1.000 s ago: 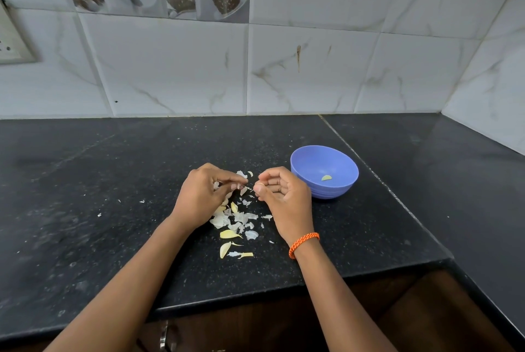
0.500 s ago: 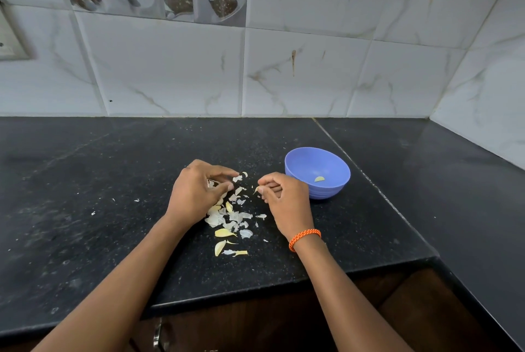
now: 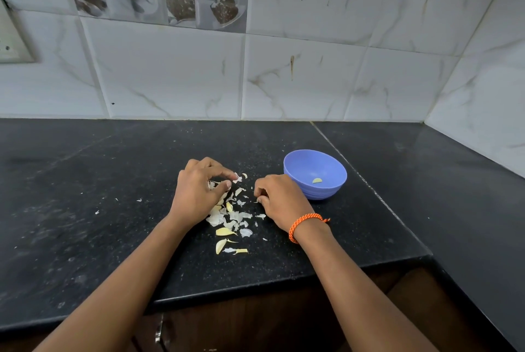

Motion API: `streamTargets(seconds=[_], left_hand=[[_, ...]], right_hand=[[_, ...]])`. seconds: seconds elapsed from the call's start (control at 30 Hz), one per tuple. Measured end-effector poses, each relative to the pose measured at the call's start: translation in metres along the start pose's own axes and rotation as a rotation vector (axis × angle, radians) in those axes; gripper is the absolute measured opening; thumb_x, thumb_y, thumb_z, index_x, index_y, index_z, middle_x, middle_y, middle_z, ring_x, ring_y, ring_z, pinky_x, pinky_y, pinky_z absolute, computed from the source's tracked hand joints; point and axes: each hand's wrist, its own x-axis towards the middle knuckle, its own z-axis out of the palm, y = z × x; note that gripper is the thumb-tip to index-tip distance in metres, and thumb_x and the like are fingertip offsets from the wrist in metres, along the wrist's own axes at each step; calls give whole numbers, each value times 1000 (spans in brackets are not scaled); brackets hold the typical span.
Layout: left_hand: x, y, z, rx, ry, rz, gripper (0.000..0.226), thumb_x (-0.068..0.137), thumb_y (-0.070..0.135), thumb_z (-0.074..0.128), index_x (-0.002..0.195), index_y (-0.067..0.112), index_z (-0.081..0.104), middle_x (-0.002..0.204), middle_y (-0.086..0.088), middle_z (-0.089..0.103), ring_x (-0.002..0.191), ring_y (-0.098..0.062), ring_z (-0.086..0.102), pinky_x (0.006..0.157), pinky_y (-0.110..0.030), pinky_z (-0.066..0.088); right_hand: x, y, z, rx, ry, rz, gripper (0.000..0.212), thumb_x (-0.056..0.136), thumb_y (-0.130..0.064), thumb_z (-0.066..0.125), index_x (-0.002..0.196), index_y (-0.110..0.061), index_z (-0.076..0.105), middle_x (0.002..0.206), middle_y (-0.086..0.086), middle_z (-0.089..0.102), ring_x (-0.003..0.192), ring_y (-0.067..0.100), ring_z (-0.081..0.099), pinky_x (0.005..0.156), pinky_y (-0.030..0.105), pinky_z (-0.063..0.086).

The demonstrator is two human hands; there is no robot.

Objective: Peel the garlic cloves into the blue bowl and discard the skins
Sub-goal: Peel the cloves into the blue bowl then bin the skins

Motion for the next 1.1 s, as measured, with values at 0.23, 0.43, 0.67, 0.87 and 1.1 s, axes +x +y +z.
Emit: streamTargets(seconds=[0.23,0.43,0.67,0.87,1.1], left_hand=[[0,-4,4,-15,17,17,35,95,26,81,120,50,73,104,22,70,114,-11,45,96,-38,28],[0,-3,4,-36,2,5,36,95,26,80,122,49,73,102,22,69,114,-11,45,98,-39,29],[0,-4,5,-59,10,-19,31,96,27,80,118,47,75,100,25,72,116,6,42,106,-48,37],[0,-2,6,-76,-5,-5,26,95,27,80,113,46,77,100,26,72,115,4,43,106,-54,41],[1,-2,6,-68,-2,-4,24,96,27,79,112,45,78,96,26,72,109,-5,46,104,-54,42]], right_hand=[[8,3,-3,-144,-105,-36,31,101,-9,64,125,-23,78,122,6,70,108,25,65,89,38,58],[1,4,-5,294,129,30,12,97,-17,75,100,-27,82,102,-6,64,82,5,56,74,12,42],[0,1,7,528,160,148,5,99,-17,71,96,-20,73,80,-4,74,73,9,71,69,25,62],[-4,3,10,577,160,176,9,97,-10,75,104,-15,77,83,-2,77,72,7,75,72,21,62],[-6,6,16,498,192,156,14,96,-12,77,100,-24,85,82,-12,77,77,6,73,79,24,62]])
